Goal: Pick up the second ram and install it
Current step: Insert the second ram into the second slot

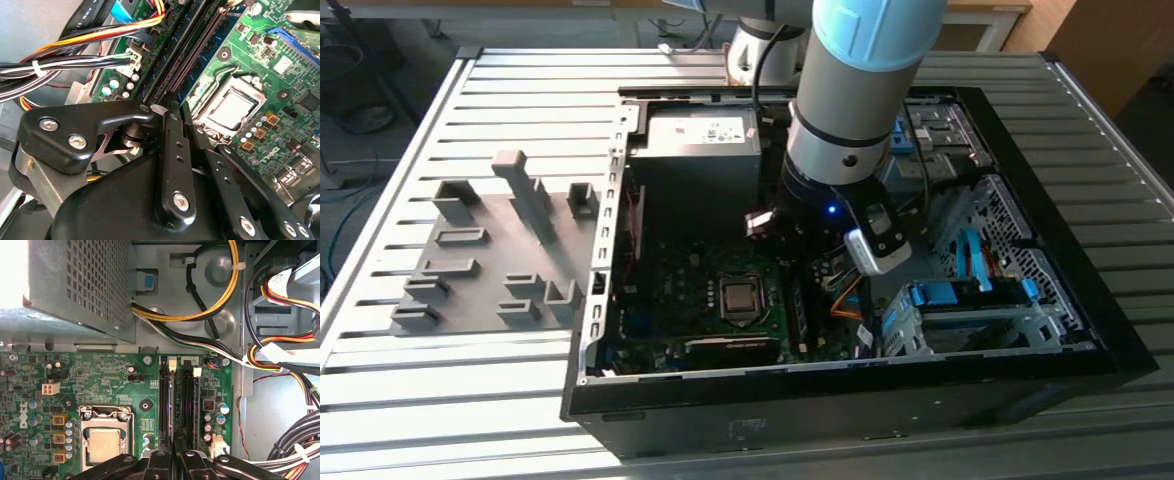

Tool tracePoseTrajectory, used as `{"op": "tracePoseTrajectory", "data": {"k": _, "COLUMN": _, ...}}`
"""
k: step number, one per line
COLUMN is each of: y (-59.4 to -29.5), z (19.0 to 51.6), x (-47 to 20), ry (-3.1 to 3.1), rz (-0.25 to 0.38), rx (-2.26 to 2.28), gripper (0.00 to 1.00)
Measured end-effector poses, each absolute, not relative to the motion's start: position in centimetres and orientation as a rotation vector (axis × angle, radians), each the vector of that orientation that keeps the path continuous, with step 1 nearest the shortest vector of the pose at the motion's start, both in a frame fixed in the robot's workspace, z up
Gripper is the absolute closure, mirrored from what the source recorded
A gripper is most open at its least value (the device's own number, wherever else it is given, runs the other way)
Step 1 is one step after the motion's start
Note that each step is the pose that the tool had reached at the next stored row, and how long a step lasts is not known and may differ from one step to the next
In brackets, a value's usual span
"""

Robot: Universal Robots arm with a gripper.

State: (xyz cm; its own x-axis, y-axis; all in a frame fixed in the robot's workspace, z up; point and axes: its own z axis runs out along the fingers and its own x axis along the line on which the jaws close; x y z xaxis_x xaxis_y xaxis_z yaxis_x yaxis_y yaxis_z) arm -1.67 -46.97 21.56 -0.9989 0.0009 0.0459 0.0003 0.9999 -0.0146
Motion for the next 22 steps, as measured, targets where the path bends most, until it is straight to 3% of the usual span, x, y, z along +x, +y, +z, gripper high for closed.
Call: {"op": "tracePoseTrajectory", "data": {"k": 22, "y": -46.97, "z": 21.04, "x": -1.68, "ry": -3.089, "rz": 0.023, "rx": -0.001, "gripper": 0.86}}
